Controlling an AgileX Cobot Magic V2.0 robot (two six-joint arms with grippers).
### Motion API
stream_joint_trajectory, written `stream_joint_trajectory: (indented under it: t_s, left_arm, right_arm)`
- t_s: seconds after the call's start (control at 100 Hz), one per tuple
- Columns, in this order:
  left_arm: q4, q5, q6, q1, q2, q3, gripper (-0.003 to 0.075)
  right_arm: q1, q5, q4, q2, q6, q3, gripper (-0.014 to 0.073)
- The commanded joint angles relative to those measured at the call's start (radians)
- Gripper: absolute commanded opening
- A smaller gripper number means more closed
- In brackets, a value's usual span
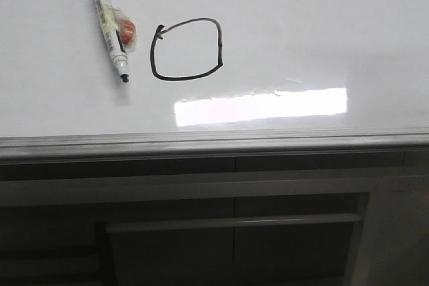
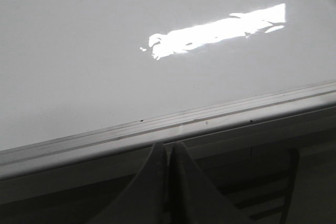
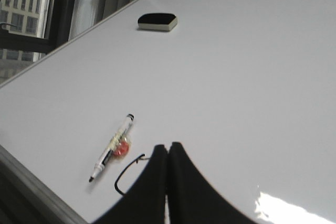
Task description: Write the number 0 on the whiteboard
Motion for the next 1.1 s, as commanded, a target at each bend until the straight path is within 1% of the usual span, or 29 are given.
stream_joint_trajectory:
  t_s: [0.0, 0.09, 0.14, 0.18, 0.25, 0.28, 0.29, 0.3, 0.31, 0.35, 0.36, 0.37, 0.42, 0.51, 0.63, 0.73, 0.77, 1.09]
  left_arm:
    - [-0.003, -0.083, -0.01, 0.002, -0.03, 0.032, -0.002]
    - [-0.003, -0.083, -0.01, 0.002, -0.03, 0.032, -0.002]
    - [-0.003, -0.083, -0.01, 0.002, -0.03, 0.032, -0.002]
    - [-0.003, -0.083, -0.01, 0.002, -0.03, 0.032, -0.002]
    - [-0.003, -0.083, -0.01, 0.002, -0.03, 0.032, -0.002]
    - [-0.003, -0.083, -0.01, 0.002, -0.03, 0.032, -0.002]
    - [-0.003, -0.083, -0.01, 0.002, -0.03, 0.032, -0.002]
    - [-0.003, -0.083, -0.01, 0.002, -0.03, 0.032, -0.002]
    - [-0.003, -0.083, -0.01, 0.002, -0.03, 0.032, -0.002]
    - [-0.003, -0.083, -0.01, 0.002, -0.03, 0.032, -0.002]
    - [-0.003, -0.083, -0.01, 0.002, -0.03, 0.032, -0.002]
    - [-0.003, -0.083, -0.01, 0.002, -0.03, 0.032, -0.002]
    - [-0.003, -0.083, -0.01, 0.002, -0.03, 0.032, -0.002]
    - [-0.003, -0.083, -0.01, 0.002, -0.03, 0.032, -0.002]
    - [-0.003, -0.083, -0.01, 0.002, -0.03, 0.032, -0.002]
    - [-0.003, -0.083, -0.01, 0.002, -0.03, 0.032, -0.002]
    - [-0.003, -0.083, -0.01, 0.002, -0.03, 0.032, -0.002]
    - [-0.006, -0.083, -0.01, 0.002, -0.028, 0.032, -0.002]
  right_arm:
    - [-0.046, -0.062, -0.02, 0.008, 0.002, 0.013, -0.0069]
    - [-0.089, -0.06, -0.086, 0.008, 0.002, 0.068, -0.0069]
    - [-0.092, -0.06, -0.093, 0.006, 0.002, 0.107, -0.0069]
    - [-0.092, -0.06, -0.093, -0.005, 0.026, 0.133, -0.0069]
    - [-0.092, -0.053, -0.096, -0.037, 0.15, 0.194, -0.0069]
    - [-0.092, -0.053, -0.112, -0.056, 0.234, 0.228, -0.0069]
    - [-0.092, -0.053, -0.118, -0.056, 0.234, 0.228, -0.0069]
    - [-0.094, -0.053, -0.13, -0.068, 0.292, 0.242, -0.0069]
    - [-0.094, -0.053, -0.137, -0.068, 0.292, 0.249, -0.0069]
    - [-0.106, -0.053, -0.183, -0.097, 0.435, 0.295, -0.0069]
    - [-0.108, -0.045, -0.193, -0.101, 0.453, 0.295, -0.0069]
    - [-0.111, -0.003, -0.214, -0.108, 0.486, 0.295, -0.0069]
    - [-0.145, 0.122, -0.272, -0.131, 0.551, 0.285, -0.0069]
    - [-0.226, 0.227, -0.336, -0.15, 0.555, 0.29, -0.0069]
    - [-0.359, 0.34, -0.34, -0.202, 0.555, 0.29, -0.0069]
    - [-0.414, 0.445, -0.34, -0.285, 0.555, 0.29, -0.0069]
    - [-0.429, 0.508, -0.34, -0.338, 0.555, 0.29, -0.0069]
    - [-0.441, 0.502, -0.336, -0.338, 0.555, 0.29, -0.0069]
